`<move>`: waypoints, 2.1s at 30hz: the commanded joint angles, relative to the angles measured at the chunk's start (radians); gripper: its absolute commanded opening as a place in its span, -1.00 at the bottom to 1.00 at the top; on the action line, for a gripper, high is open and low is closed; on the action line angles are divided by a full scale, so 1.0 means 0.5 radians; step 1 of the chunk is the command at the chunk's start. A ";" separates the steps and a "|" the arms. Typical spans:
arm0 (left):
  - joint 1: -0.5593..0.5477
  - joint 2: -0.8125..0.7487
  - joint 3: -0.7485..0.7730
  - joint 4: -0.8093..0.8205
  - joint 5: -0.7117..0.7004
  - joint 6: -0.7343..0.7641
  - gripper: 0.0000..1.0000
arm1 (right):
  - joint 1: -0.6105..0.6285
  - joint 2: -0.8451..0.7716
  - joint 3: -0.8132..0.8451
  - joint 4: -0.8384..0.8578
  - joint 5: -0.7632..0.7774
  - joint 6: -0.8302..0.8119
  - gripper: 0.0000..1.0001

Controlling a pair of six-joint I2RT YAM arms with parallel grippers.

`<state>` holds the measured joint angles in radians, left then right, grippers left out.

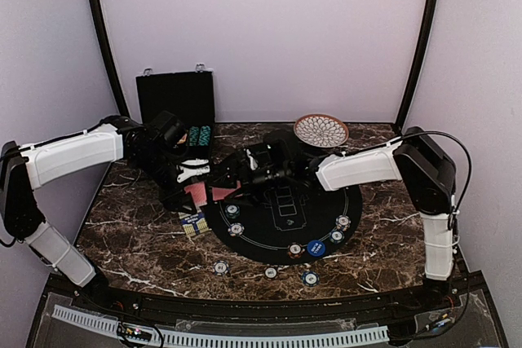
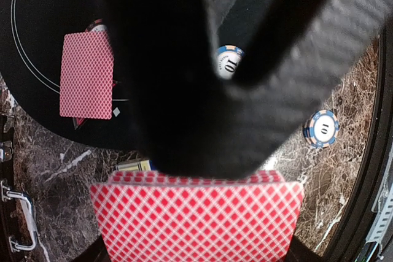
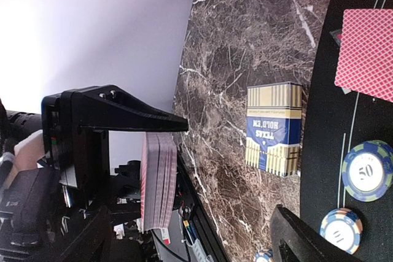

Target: Distribute texas hold em gaming equipment

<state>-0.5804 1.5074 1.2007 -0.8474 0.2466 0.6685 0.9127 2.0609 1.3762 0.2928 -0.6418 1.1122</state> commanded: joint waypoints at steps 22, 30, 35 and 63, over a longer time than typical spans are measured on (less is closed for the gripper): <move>0.008 0.054 0.158 -0.016 0.120 -0.058 -0.65 | 0.101 0.360 0.429 0.276 -0.192 0.231 0.72; 0.006 0.049 0.161 -0.037 0.128 -0.055 -0.65 | 0.093 0.471 0.536 0.143 -0.149 0.222 0.60; 0.008 0.037 0.152 -0.047 0.118 -0.050 -0.65 | 0.053 0.418 0.452 0.020 -0.107 0.138 0.46; 0.007 0.011 0.085 -0.034 0.066 -0.045 -0.68 | -0.021 0.083 0.195 -0.034 -0.110 0.046 -0.11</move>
<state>-0.5804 1.5448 1.2537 -0.8619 0.2787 0.6456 0.9115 2.1559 1.5002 0.2790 -0.7021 1.1355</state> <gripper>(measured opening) 0.686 0.454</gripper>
